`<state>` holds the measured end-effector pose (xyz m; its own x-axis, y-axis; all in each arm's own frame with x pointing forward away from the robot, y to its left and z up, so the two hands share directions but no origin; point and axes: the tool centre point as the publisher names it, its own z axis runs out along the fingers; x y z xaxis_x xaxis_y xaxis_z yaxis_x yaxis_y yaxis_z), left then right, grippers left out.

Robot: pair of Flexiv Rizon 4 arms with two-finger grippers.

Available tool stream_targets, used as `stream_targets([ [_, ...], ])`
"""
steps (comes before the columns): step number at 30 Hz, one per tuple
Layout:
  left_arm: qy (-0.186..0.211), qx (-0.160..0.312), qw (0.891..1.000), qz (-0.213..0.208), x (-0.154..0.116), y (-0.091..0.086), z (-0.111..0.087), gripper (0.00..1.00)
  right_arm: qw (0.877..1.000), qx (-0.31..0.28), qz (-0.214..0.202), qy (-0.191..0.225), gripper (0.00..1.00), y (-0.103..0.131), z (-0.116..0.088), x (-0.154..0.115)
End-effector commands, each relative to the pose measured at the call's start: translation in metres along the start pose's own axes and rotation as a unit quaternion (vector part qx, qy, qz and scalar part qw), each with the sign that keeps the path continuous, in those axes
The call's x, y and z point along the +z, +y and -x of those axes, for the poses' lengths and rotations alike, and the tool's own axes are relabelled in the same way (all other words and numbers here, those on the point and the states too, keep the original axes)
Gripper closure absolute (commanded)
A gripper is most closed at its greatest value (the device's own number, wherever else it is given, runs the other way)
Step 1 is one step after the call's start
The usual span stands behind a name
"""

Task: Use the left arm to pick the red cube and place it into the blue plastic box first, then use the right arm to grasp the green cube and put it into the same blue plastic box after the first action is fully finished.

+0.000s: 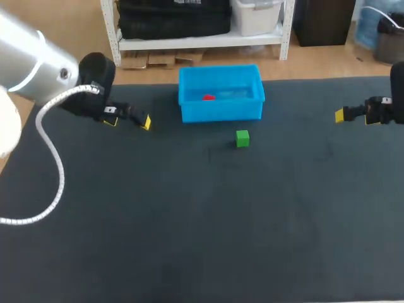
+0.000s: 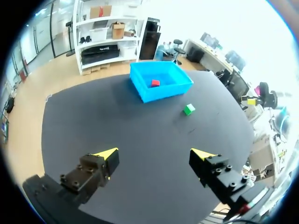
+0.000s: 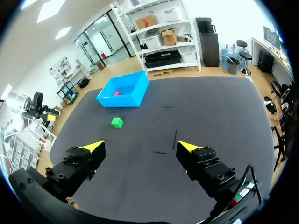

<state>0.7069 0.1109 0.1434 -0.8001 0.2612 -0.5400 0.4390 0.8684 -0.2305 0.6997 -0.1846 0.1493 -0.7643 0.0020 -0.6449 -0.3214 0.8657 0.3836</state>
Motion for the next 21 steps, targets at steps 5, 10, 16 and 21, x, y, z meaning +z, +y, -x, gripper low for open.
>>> stream_targets([
  [5,-0.032,0.002,0.999,-0.016,-0.001,0.005,-0.004,0.0,1.0,0.0,0.001,0.001,0.0,0.0,0.0,0.0],
  [10,-0.023,0.009,1.0,-0.015,-0.004,0.004,-0.004,0.0,1.0,0.0,0.001,0.001,0.0,0.0,0.0,0.0],
  [16,-0.023,0.009,1.0,-0.015,-0.004,0.004,-0.004,0.0,0.999,-0.034,-0.03,0.009,0.0,0.006,0.009,0.0],
  [21,-0.023,0.009,1.0,-0.015,-0.004,0.004,-0.004,0.0,0.991,-0.078,-0.097,0.044,0.0,0.027,0.016,0.007],
])
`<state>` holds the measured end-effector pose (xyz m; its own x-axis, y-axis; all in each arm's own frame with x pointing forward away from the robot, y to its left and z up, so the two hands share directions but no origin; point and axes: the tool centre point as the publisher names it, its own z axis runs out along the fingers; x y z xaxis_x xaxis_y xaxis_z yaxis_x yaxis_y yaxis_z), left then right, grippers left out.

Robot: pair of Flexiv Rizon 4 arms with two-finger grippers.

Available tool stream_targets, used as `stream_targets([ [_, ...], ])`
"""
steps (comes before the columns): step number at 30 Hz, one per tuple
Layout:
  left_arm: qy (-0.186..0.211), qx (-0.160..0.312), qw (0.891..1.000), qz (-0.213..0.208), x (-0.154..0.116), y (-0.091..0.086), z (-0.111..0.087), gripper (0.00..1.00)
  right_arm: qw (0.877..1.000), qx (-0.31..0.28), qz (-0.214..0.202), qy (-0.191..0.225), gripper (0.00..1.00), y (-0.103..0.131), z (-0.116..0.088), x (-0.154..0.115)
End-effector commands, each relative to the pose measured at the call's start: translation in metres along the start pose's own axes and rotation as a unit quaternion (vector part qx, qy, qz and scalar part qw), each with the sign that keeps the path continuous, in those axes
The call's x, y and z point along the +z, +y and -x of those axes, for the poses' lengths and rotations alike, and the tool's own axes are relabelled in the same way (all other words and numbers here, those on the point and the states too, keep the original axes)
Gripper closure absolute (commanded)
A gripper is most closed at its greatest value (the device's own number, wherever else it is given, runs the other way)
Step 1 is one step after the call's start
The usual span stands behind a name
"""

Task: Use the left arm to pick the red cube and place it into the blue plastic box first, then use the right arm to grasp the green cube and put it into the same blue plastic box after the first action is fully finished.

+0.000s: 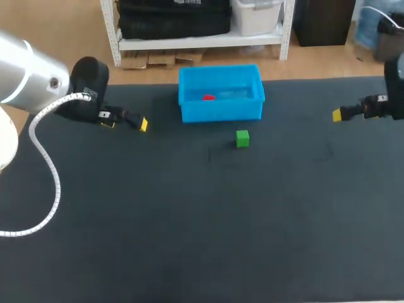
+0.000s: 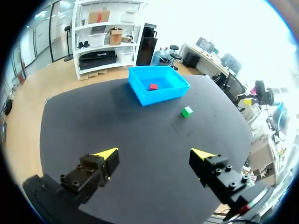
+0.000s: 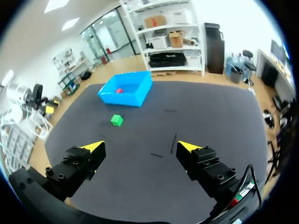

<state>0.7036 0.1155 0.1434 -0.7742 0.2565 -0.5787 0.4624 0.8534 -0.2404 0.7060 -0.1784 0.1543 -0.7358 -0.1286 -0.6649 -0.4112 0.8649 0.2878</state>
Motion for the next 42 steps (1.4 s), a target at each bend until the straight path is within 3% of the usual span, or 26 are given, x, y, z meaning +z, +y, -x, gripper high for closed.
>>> stream_targets([
  [1,-0.001,0.001,1.0,-0.003,-0.001,0.001,0.0,0.0,0.994,-0.018,-0.1,0.043,0.0,0.025,0.012,0.004],
  [7,-0.001,0.001,1.0,-0.003,-0.001,0.001,0.0,0.0,0.982,-0.02,-0.163,0.093,0.0,0.045,0.013,0.017],
  [16,-0.001,0.001,1.0,-0.003,-0.001,0.001,0.0,0.0,0.97,0.01,-0.206,0.129,0.0,0.073,0.006,0.04],
  [23,-0.001,0.001,1.0,-0.003,-0.001,0.001,0.0,0.0,0.968,0.016,-0.193,0.162,0.0,0.096,-0.003,0.065],
  [26,-0.001,0.001,1.0,-0.003,-0.001,0.001,0.0,0.0,0.971,0.014,-0.165,0.173,0.0,0.102,-0.003,0.072],
  [42,-0.001,0.001,1.0,-0.003,-0.001,0.001,0.0,0.0,0.971,0.014,-0.165,0.173,0.0,0.102,-0.003,0.072],
])
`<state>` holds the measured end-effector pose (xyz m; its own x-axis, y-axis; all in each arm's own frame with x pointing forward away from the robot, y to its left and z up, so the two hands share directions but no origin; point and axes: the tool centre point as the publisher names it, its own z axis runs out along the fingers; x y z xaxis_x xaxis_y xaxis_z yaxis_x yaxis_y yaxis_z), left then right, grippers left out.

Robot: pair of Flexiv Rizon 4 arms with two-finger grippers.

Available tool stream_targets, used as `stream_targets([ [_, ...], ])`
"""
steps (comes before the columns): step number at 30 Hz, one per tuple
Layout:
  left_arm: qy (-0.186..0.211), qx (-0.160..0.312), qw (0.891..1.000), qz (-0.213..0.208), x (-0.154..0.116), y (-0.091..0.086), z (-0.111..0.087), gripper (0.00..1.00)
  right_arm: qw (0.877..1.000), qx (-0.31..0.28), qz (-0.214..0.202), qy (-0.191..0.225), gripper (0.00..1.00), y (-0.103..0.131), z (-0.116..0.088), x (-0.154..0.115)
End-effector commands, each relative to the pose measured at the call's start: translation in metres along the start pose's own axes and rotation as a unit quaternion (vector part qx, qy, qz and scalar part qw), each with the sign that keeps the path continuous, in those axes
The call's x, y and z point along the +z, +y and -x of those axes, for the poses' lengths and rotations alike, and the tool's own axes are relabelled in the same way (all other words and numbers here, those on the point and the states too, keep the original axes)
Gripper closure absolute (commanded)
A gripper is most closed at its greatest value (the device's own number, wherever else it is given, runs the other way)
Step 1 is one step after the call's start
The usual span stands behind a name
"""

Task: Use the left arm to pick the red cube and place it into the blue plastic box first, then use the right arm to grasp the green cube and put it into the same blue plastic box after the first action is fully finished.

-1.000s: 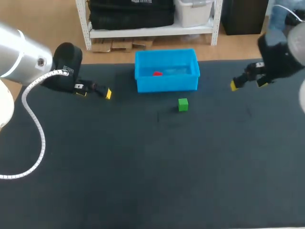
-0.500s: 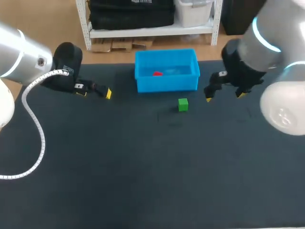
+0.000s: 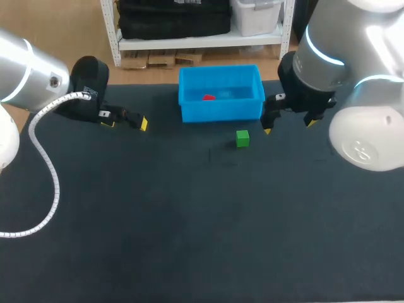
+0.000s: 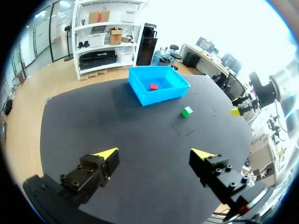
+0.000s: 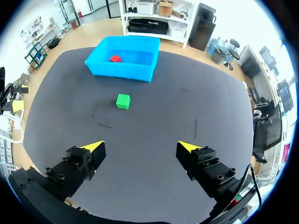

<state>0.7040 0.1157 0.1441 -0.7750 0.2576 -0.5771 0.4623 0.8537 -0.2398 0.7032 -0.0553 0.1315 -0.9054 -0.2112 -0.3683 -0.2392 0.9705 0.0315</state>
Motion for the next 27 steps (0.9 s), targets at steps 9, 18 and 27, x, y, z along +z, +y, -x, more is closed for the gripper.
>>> stream_targets([
  [9,-0.002,0.001,1.0,-0.003,0.0,0.001,-0.001,0.0,0.997,0.036,-0.061,0.029,0.0,0.007,-0.001,0.01],
  [18,-0.002,0.001,1.0,-0.003,0.0,0.001,-0.001,0.0,0.99,0.09,-0.075,0.074,0.0,0.015,0.003,0.024],
  [27,-0.002,0.001,1.0,-0.003,0.0,0.001,-0.001,0.0,0.988,0.109,-0.055,0.092,0.0,0.03,0.01,0.046],
])
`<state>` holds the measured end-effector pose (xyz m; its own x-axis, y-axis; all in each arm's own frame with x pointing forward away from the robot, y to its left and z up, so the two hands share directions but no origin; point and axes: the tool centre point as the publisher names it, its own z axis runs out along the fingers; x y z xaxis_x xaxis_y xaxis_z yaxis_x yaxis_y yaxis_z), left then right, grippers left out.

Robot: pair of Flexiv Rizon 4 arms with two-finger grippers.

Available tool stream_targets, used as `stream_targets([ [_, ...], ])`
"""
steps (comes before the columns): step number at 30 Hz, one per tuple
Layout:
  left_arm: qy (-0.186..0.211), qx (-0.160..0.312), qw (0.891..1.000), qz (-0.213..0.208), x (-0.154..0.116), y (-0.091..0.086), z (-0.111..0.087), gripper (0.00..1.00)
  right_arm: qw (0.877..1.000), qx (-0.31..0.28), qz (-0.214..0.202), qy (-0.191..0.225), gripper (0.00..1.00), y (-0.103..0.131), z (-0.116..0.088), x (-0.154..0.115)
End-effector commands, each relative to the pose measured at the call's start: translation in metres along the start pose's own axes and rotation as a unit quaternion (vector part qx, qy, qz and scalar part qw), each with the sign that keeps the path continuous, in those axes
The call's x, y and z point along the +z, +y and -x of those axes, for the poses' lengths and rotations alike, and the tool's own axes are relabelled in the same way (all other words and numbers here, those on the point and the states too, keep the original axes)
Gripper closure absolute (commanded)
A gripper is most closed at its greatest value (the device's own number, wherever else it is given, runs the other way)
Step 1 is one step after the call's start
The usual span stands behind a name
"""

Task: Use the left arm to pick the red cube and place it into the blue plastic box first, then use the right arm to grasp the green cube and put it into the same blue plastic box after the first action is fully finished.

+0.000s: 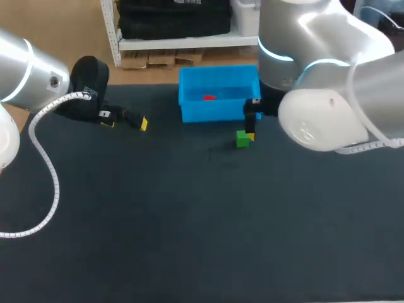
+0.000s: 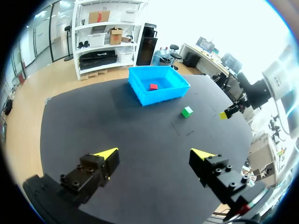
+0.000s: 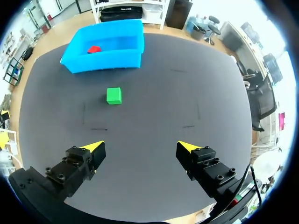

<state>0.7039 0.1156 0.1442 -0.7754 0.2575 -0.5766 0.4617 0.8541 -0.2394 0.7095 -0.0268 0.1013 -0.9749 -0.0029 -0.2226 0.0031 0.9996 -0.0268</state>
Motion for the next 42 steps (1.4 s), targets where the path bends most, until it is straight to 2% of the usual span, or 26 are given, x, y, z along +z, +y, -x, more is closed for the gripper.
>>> stream_targets([
  [1,-0.002,0.001,1.0,-0.004,0.0,0.001,-0.001,0.0,1.0,-0.002,0.015,0.02,0.0,0.011,0.011,0.012],
  [8,-0.002,0.001,1.0,-0.004,0.0,0.001,-0.001,0.0,0.999,-0.018,0.05,0.01,0.0,0.026,0.017,0.025],
  [14,-0.002,0.001,1.0,-0.004,0.0,0.001,-0.001,0.0,0.998,-0.028,0.06,0.002,0.0,0.037,0.028,0.036],
  [26,-0.002,0.001,1.0,-0.004,0.0,0.001,-0.001,0.0,0.999,-0.037,0.039,-0.003,0.0,0.048,0.054,0.062],
  [42,-0.002,0.001,1.0,-0.004,0.0,0.001,-0.001,0.0,0.998,-0.046,0.03,-0.005,0.0,0.05,0.075,0.1],
])
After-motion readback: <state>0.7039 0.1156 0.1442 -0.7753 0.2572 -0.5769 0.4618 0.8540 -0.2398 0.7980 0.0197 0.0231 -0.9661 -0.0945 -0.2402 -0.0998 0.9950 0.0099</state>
